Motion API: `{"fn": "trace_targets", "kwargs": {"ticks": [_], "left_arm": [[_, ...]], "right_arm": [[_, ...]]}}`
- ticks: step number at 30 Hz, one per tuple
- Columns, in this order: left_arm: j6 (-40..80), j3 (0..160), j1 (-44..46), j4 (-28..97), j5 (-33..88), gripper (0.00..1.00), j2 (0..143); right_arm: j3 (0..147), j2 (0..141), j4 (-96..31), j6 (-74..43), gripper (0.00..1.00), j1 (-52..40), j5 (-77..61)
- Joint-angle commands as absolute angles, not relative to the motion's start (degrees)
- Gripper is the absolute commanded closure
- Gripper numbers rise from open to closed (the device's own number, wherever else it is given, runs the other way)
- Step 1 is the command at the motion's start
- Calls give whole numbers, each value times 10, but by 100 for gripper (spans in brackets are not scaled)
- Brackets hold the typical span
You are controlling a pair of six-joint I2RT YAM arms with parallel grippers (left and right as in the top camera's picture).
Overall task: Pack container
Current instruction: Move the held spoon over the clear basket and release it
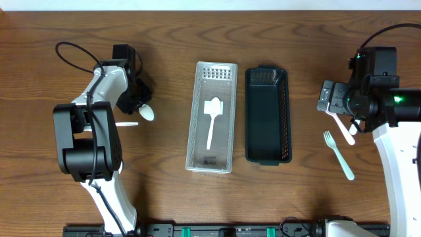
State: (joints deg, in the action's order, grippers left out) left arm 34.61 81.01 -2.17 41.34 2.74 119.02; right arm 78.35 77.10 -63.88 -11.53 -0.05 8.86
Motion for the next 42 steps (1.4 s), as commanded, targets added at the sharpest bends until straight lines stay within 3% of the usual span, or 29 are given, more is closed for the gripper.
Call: {"fn": "trace_targets", "kwargs": {"ticks": [1, 7, 14, 26, 35, 42], "left_arm": [[340, 793, -22, 401, 41, 78, 1203], [326, 793, -22, 384, 41, 80, 1203], [305, 802, -21, 381, 40, 93, 1201], [268, 806, 15, 420, 39, 94, 1070], [229, 806, 202, 502, 23, 94, 890], [229, 802, 350, 509, 1, 90, 913]], "right_arm": [[790, 769, -641, -115, 1, 5, 96], [790, 769, -641, -115, 1, 5, 96], [790, 769, -641, -115, 1, 5, 96], [790, 769, -641, -115, 1, 5, 96], [790, 769, -639, -115, 1, 5, 96], [790, 769, -639, -115, 1, 5, 87]]}}
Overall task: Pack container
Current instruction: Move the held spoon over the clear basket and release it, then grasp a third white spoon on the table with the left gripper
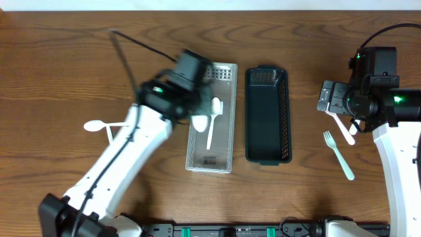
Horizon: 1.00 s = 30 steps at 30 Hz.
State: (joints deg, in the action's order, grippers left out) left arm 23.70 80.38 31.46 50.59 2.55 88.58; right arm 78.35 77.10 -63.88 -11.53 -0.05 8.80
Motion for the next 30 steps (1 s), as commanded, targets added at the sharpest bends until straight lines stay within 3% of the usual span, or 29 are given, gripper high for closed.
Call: {"fn": "trace_targets", "kwargs": {"ticks": [1, 8, 11, 22, 28, 30], "left_arm": [[230, 801, 359, 509, -4, 90, 921], [229, 800, 386, 510, -9, 89, 1019], [214, 800, 383, 509, -9, 72, 1035], [195, 832, 370, 510, -161, 48, 913], [346, 831, 256, 531, -213, 43, 820], [433, 826, 186, 547, -213, 31, 810]], "right_arm": [[790, 769, -639, -115, 1, 5, 87], [790, 769, -641, -115, 1, 5, 87], [790, 769, -641, -115, 1, 5, 87], [790, 769, -646, -104, 1, 5, 88], [790, 769, -665, -102, 1, 5, 88], [790, 769, -672, -102, 1, 5, 88]]}}
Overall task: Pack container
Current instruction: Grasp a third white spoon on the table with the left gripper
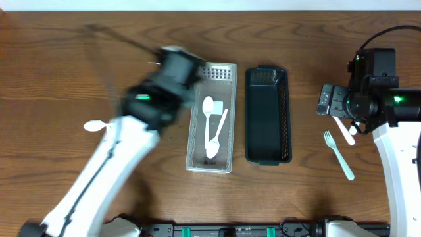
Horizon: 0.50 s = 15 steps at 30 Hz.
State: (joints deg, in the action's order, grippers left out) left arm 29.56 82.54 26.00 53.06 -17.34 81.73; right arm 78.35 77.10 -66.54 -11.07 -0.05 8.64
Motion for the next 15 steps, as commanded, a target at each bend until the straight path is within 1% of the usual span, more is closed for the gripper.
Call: {"fn": "trace_targets", "kwargs": {"ticks": [1, 2, 4, 7, 8, 12, 15], "left_arm": [[489, 821, 146, 558, -212, 24, 810], [537, 815, 112, 567, -208, 18, 812], [607, 800, 43, 576, -180, 17, 822], [652, 778, -36, 576, -116, 16, 848], [664, 770, -61, 576, -97, 13, 863], [685, 759, -113, 576, -70, 9, 921], [703, 759, -129, 575, -64, 8, 969]], "right_arm": [[790, 769, -676, -102, 1, 5, 88], [790, 769, -678, -102, 1, 5, 88], [790, 769, -682, -102, 1, 5, 88], [790, 769, -683, -102, 1, 5, 88], [790, 769, -683, -102, 1, 5, 88], [790, 769, -683, -102, 1, 5, 88], [790, 769, -685, -102, 1, 5, 88]]}}
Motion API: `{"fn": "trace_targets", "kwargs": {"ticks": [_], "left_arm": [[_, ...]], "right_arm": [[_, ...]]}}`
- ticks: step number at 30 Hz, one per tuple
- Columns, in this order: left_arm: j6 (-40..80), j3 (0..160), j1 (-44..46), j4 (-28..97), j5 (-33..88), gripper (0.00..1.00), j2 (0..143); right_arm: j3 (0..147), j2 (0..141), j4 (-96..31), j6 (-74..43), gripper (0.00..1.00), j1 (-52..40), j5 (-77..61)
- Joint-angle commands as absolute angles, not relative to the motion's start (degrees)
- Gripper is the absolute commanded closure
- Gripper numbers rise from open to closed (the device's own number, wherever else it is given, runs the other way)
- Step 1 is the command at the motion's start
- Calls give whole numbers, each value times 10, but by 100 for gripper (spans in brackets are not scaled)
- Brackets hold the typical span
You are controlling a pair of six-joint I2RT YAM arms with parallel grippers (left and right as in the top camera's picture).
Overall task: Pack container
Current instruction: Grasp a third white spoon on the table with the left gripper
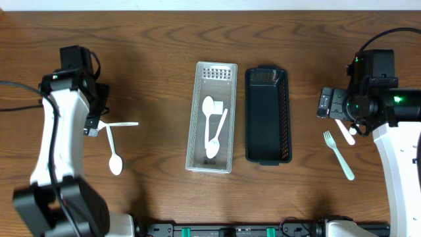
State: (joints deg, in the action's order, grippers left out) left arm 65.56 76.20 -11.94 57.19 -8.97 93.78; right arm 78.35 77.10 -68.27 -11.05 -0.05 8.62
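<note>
A white perforated tray (212, 72) stands at the table's middle with two white spoons (209, 112) lying in it. To its right is a dark green basket (267, 141) with nothing in it. My left gripper (93, 124) is at the far left, over the bowl end of a white spoon whose handle (125, 124) points right; its jaws are hidden. Just below lies a second loose spoon (114, 151). At the far right, my right gripper (334, 108) sits over the handle end of a white utensil (347, 133).
A white fork (339, 156) lies on the table below the right gripper. Black cables trail from both arms at the table's left and right edges. The arm bases stand along the front edge.
My left arm was beside the tray's left wall and is now at the far left over the loose spoons. The tray's two spoons and the right arm have not moved.
First my left gripper was at a spoon left of the tray, which held one spoon. Then it was at the tray's left wall with a spoon. Then two spoons lay in the tray. Now the left arm is back at the far left.
</note>
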Motion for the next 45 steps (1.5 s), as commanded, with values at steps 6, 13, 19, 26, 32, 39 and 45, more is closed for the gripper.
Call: {"fn": "trace_targets", "kwargs": {"ticks": [6, 13, 19, 26, 32, 39, 45], "left_arm": [[708, 759, -132, 544, -64, 8, 1040], [701, 759, -132, 505, -64, 8, 1087], [691, 758, -132, 486, -65, 8, 1113], [691, 743, -132, 456, -64, 8, 1133], [691, 700, -132, 405, -64, 8, 1135], [691, 673, -132, 379, -64, 9, 1135], [691, 673, -132, 394, -64, 27, 1135]], "right_arm": [[790, 769, -698, -102, 1, 5, 88], [790, 769, -705, -102, 1, 5, 88], [790, 769, -711, -102, 1, 5, 88], [790, 769, -720, -102, 1, 5, 88], [790, 769, -721, -102, 1, 5, 88], [790, 769, -729, -102, 1, 5, 88], [790, 769, -733, -103, 1, 5, 88]]}}
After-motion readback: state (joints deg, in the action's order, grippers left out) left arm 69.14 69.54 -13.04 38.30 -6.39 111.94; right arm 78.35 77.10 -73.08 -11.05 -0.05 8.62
